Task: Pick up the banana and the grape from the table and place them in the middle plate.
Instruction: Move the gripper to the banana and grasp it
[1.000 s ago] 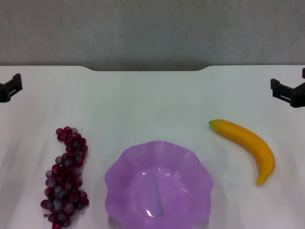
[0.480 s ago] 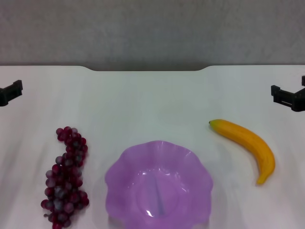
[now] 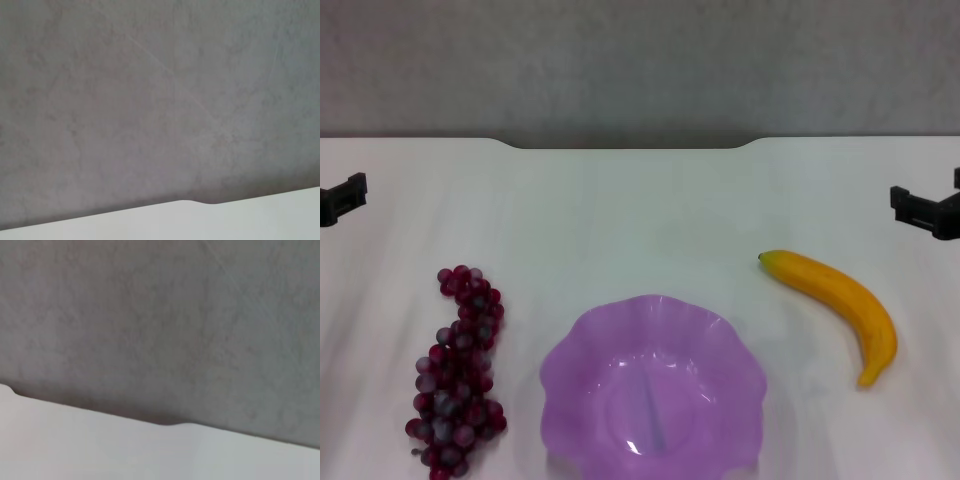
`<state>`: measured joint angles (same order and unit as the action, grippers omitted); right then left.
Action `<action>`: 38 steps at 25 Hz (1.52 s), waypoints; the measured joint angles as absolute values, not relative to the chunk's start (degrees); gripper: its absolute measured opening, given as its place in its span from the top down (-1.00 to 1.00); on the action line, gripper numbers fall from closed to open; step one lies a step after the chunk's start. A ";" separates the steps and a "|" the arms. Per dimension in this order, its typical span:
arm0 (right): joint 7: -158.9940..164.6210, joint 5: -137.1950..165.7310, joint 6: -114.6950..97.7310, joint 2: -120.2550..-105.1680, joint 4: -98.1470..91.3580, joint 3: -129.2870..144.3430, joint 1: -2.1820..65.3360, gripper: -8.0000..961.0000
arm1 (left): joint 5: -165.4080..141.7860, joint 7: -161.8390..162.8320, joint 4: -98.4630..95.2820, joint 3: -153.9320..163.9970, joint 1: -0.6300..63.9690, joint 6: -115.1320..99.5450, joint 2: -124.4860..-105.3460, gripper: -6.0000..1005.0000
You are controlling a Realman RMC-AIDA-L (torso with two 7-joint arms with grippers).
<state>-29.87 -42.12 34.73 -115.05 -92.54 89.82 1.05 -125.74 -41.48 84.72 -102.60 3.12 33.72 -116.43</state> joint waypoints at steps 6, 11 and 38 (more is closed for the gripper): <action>-27.83 -40.71 36.39 -114.99 -91.58 88.57 1.21 -0.72 | -125.81 -41.13 84.64 -102.65 3.17 33.95 -116.37 -0.50; -26.59 -40.63 39.38 -114.97 -88.07 87.41 3.54 -0.72 | -127.49 -40.06 84.54 -102.81 3.18 34.38 -116.38 -0.50; -29.76 -28.40 52.98 -114.71 -77.52 86.41 13.26 -0.72 | -134.83 -34.36 85.17 -104.67 5.27 38.41 -116.36 -0.48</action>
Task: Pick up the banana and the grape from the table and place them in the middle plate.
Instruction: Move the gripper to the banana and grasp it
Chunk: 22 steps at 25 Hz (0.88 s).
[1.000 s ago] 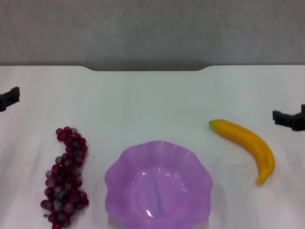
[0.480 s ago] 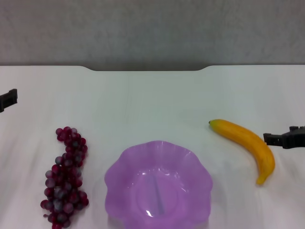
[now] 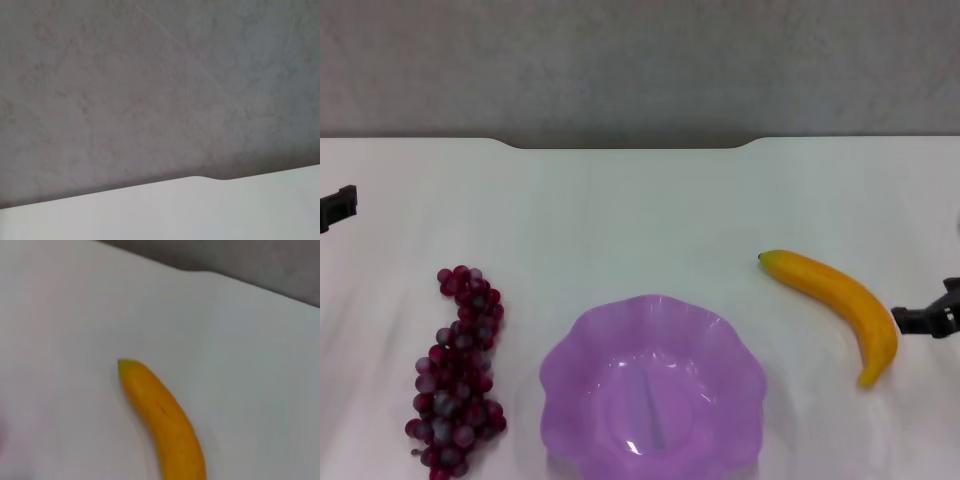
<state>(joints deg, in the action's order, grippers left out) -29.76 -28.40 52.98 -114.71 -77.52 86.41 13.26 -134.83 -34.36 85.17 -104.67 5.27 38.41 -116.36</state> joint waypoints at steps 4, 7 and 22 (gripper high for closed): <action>-29.77 -23.82 53.01 -114.70 -76.93 87.58 13.73 -0.72 | -134.83 -34.36 85.17 -104.68 5.34 38.42 -116.36 -0.48; -29.35 -21.49 52.92 -114.78 -76.69 87.71 13.99 -0.72 | -134.83 -34.36 84.99 -104.73 5.82 38.41 -116.36 -0.48; -29.22 -21.42 43.45 -115.00 -69.36 90.01 17.63 -0.71 | -136.14 -34.36 83.10 -104.77 8.06 39.78 -116.36 -0.48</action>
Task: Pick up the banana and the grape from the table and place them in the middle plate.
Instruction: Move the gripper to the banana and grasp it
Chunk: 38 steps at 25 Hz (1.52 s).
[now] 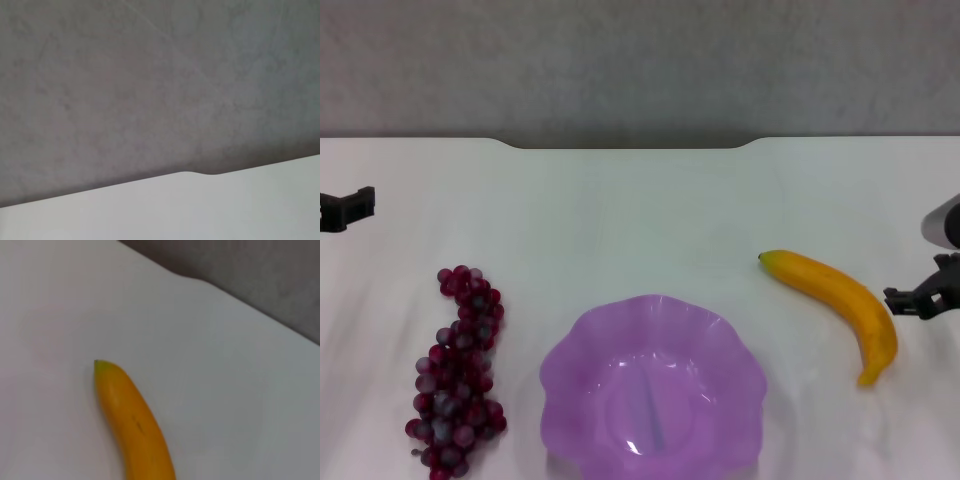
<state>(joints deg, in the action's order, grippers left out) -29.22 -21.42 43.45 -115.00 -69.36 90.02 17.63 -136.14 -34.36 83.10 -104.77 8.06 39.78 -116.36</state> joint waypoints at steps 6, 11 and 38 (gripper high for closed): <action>-29.13 -21.66 41.26 -115.04 -68.55 90.34 18.60 -0.71 | -136.14 -34.36 82.96 -104.84 8.27 39.87 -116.36 -0.48; -29.11 -22.42 38.91 -115.05 -64.70 90.89 20.51 -0.71 | -136.15 -34.36 82.96 -104.86 8.40 39.91 -116.36 -0.48; -26.27 -23.82 34.27 -115.09 -55.01 95.78 25.09 -0.71 | -136.22 -34.48 82.67 -105.36 9.72 41.82 -116.29 -0.48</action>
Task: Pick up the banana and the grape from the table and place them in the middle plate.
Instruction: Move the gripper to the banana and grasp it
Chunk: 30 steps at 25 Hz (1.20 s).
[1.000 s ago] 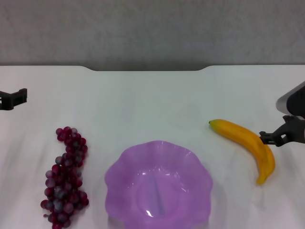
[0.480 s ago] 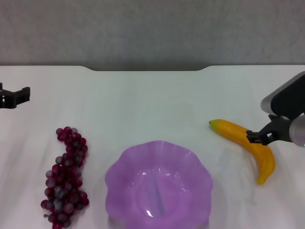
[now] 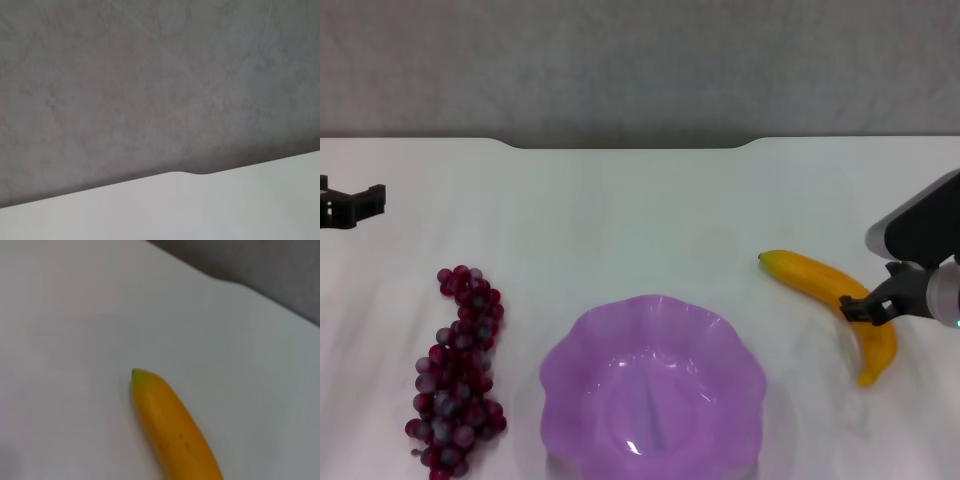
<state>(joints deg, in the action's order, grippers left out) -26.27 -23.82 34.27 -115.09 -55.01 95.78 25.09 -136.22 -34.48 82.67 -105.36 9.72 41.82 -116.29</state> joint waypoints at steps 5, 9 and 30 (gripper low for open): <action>-26.50 -25.44 33.60 -115.03 -52.71 95.89 25.84 -0.70 | -136.26 -34.47 82.63 -105.46 9.81 41.98 -116.27 -0.48; -26.66 -26.18 32.74 -114.95 -50.38 96.28 27.14 -0.70 | -136.30 -34.50 82.62 -105.47 9.83 42.08 -116.27 -0.48; -26.13 -32.43 27.52 -114.82 -40.02 96.68 31.89 -0.63 | -136.32 -34.80 82.53 -105.47 10.55 42.80 -116.27 -0.48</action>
<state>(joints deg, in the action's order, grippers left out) -26.13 -32.43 27.52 -114.82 -40.02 96.68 31.88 -136.32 -34.80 82.53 -105.47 10.55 42.80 -116.27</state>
